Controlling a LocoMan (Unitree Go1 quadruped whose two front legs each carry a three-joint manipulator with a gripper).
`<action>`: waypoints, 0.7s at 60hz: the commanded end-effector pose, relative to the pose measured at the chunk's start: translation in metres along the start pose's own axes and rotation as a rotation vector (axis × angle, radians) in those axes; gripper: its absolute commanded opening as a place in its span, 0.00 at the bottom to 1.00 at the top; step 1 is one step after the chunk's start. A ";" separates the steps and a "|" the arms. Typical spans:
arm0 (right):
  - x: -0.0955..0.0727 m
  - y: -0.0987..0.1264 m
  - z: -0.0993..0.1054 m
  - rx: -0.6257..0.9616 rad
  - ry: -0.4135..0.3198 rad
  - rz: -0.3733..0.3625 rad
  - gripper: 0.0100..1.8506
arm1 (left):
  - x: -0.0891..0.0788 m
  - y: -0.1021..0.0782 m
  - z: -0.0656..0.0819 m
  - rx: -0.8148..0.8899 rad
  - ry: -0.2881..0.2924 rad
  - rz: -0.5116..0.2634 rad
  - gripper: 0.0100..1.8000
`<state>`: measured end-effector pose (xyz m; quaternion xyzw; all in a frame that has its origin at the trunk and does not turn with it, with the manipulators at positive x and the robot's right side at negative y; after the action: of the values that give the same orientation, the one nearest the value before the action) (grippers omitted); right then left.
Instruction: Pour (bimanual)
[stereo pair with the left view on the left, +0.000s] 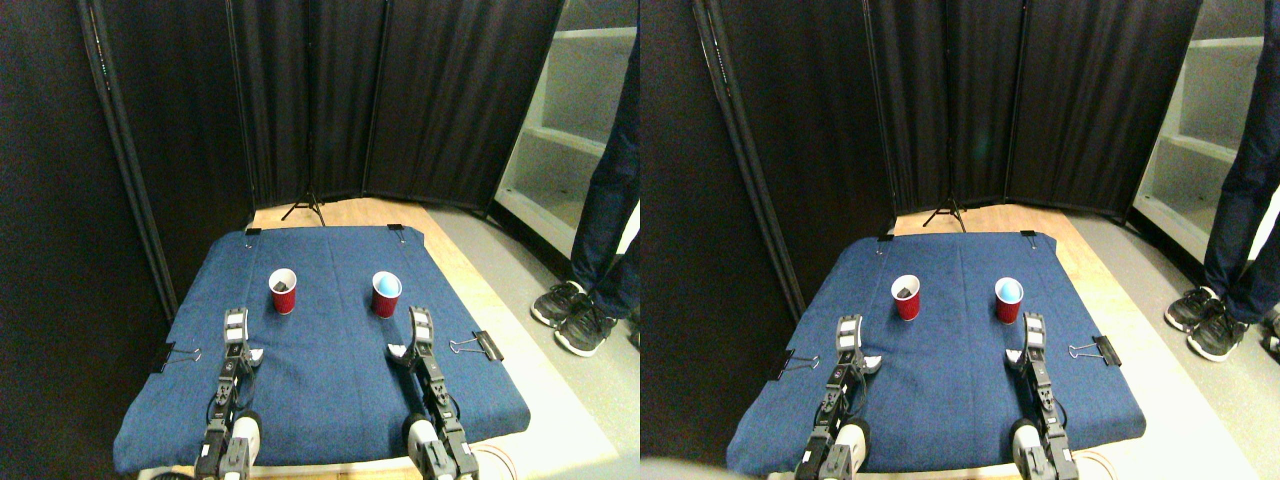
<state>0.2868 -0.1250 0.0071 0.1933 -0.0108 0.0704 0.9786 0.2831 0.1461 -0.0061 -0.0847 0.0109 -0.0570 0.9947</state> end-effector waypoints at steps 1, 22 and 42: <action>0.005 0.005 0.006 -0.016 -0.052 0.003 0.41 | 0.007 -0.006 0.007 -0.074 -0.048 -0.011 0.50; 0.016 0.008 0.022 0.188 -0.082 0.028 0.43 | 0.010 -0.016 0.031 -0.226 -0.061 -0.025 0.51; 0.023 0.012 0.024 0.519 -0.065 -0.018 0.46 | 0.013 -0.024 0.045 -0.355 -0.044 0.006 0.55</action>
<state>0.3055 -0.1228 0.0262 0.4397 -0.0045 0.0516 0.8966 0.2929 0.1333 0.0308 -0.2577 0.0200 -0.0401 0.9652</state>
